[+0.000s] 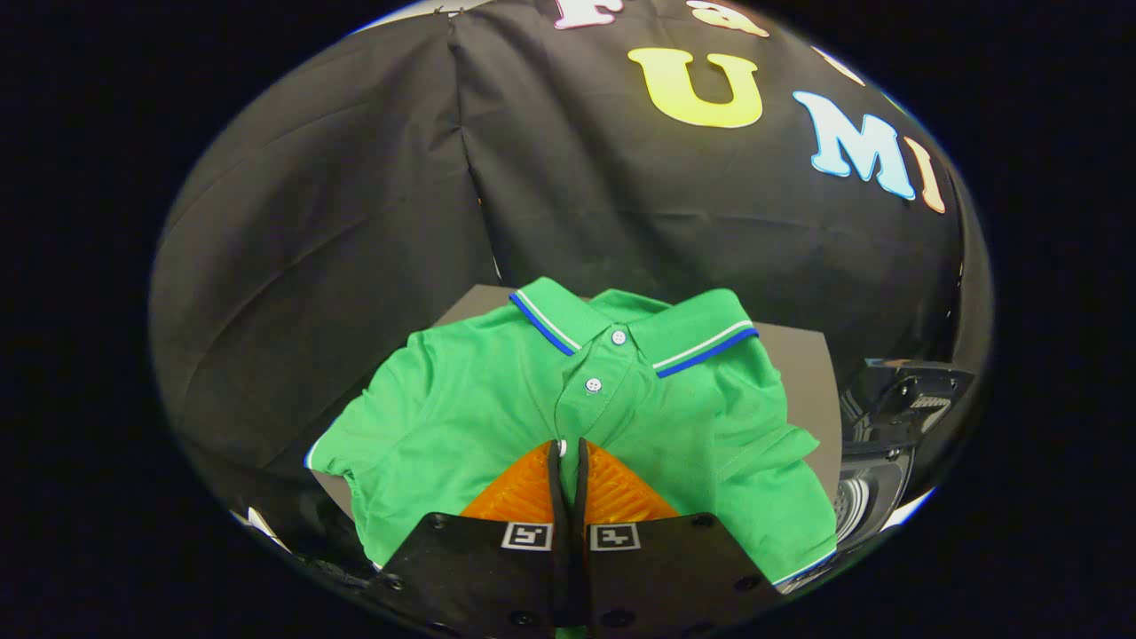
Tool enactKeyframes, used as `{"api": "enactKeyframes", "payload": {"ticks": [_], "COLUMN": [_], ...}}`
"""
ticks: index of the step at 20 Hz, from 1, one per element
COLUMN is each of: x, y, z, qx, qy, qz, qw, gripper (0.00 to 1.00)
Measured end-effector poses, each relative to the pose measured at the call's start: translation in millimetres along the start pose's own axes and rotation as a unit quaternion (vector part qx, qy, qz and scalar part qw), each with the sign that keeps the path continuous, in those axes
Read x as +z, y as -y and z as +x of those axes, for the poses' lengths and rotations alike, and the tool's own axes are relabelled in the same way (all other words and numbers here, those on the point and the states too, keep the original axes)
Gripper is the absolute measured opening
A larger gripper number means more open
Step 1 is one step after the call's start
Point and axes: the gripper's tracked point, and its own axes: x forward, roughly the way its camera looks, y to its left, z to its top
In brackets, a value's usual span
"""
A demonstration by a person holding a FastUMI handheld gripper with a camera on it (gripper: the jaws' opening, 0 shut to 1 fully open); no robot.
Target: Put the clothes into the washing machine and then close the washing machine lid.
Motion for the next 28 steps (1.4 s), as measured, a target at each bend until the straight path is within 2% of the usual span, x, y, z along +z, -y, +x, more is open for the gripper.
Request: {"api": "enactKeyframes", "payload": {"ticks": [6, 10, 19, 28], "x": [51.8, 84.2, 137.8, 135.8], "y": [-3.5, 6.7, 68.9, 151.8], "z": [-50.7, -92.6, -183.2, -225.4], "qx": [0.032, 0.027, -0.036, -0.097], "qy": [0.095, 0.144, 0.236, 0.256], "qz": [0.024, 0.002, -0.028, -0.001], "qw": [0.995, 0.989, 0.971, 0.962], "gripper": [0.01, 0.01, 0.01, 0.01]}}
